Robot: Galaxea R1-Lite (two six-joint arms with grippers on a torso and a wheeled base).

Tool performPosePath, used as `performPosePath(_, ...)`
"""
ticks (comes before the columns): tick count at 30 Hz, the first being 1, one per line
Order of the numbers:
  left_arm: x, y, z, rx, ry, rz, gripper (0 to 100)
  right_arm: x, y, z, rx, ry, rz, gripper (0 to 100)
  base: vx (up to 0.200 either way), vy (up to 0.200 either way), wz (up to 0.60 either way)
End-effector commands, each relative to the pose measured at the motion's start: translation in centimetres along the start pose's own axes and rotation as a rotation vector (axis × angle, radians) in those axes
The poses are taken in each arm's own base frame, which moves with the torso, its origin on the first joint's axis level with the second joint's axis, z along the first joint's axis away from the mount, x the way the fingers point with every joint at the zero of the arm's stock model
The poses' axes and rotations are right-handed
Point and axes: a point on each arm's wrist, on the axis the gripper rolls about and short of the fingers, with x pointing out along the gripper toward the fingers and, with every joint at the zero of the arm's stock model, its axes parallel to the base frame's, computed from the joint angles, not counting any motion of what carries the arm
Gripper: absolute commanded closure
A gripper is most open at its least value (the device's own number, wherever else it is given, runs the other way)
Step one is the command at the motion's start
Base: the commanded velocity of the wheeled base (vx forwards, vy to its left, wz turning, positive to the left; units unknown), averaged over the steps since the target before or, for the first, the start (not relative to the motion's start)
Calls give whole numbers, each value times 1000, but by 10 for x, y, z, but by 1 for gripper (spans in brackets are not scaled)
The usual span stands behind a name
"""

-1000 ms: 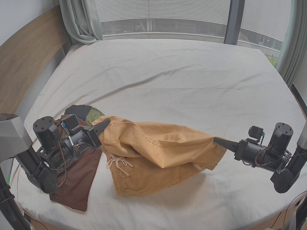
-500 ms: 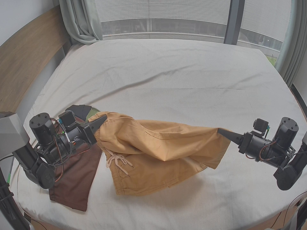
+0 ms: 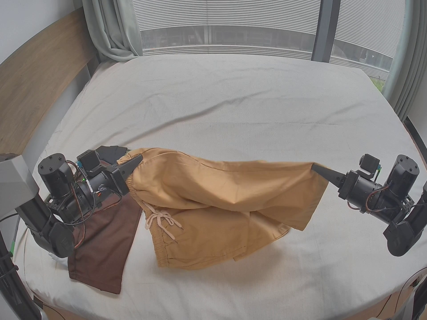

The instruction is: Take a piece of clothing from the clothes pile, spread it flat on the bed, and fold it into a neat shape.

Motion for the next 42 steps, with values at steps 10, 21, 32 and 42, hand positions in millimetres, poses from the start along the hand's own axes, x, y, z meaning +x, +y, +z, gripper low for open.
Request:
performPosePath(10, 0, 3, -3, -2, 10, 1, 100, -2, -5, 8, -10, -31, -17, 100, 0, 0, 0)
performPosePath(21, 1, 4, -3, -4, 10, 3, 100, -6, -9, 16, -19, -57, -30, 100, 0, 0, 0)
performPosePath(32, 1, 7, 0, 2, -2, 9, 100, -9, -12, 19, -22, -68, -43, 100, 0, 0, 0)
performPosePath(42, 1, 8, -1, 1, -1, 12, 100, -10, -15, 21, -24, -75, -49, 100, 0, 0, 0)
